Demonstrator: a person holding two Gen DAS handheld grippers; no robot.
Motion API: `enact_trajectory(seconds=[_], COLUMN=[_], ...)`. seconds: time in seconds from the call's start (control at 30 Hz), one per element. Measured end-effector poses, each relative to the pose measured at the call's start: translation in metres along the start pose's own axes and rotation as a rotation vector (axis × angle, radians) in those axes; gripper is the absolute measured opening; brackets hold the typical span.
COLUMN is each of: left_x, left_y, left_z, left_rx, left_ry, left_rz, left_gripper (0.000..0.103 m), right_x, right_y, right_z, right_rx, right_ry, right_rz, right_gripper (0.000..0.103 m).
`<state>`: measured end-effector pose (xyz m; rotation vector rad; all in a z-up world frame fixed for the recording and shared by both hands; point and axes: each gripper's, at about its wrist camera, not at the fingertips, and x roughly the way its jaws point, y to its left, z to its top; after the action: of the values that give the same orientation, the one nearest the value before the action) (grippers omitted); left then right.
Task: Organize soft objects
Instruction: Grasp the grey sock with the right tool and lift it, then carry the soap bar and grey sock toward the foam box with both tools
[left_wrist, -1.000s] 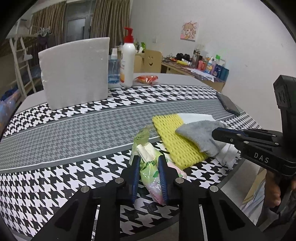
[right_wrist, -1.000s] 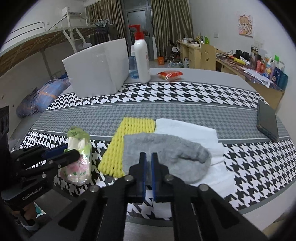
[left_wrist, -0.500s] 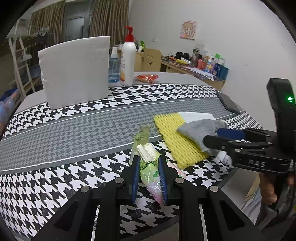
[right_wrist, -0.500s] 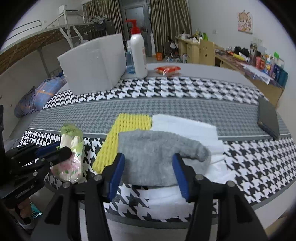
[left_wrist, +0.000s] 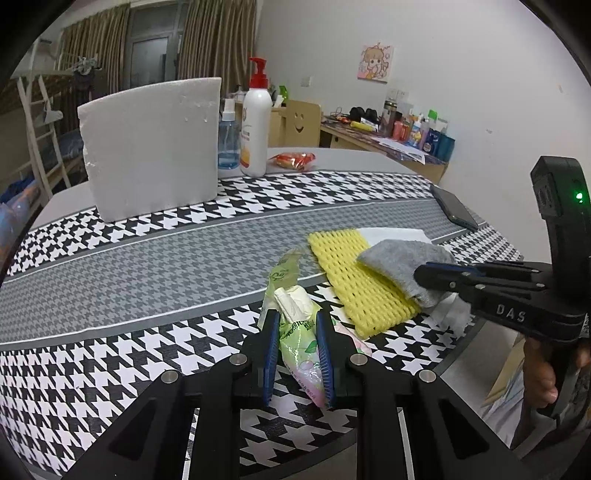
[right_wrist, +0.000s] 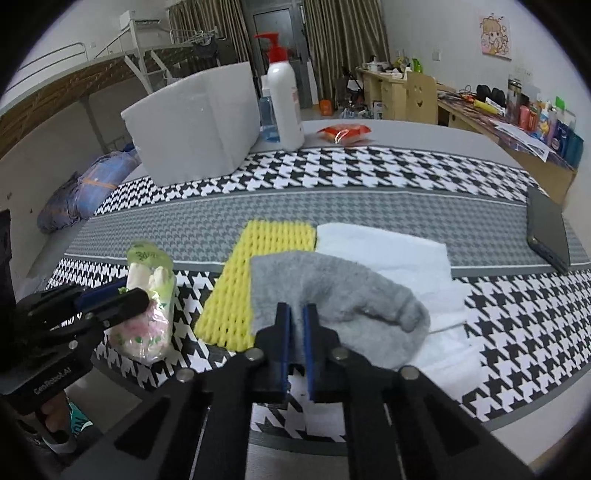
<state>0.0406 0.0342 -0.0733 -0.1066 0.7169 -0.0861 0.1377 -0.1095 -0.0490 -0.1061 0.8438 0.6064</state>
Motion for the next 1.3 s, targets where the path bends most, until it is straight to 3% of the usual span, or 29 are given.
enact_trajectory(seconds=[0.7,1.3], left_x=[-0.030,-0.046], left_y=[0.007,0.016], left_z=[0.026,0.052], left_rx=[0.014,0.013], left_ry=[-0.102,-0.173], left_rz=[0.047,0.092], left_gripper=[0.021,0.021], right_x=[-0.062,-0.063], right_y=[-0.002,0.025], right_z=[0.031,0.048], right_rx=[-0.001,-0.070], right_ry=[-0.178,-0.228], right_rz=[0.011,0.034], right_gripper=[0.009,0.009])
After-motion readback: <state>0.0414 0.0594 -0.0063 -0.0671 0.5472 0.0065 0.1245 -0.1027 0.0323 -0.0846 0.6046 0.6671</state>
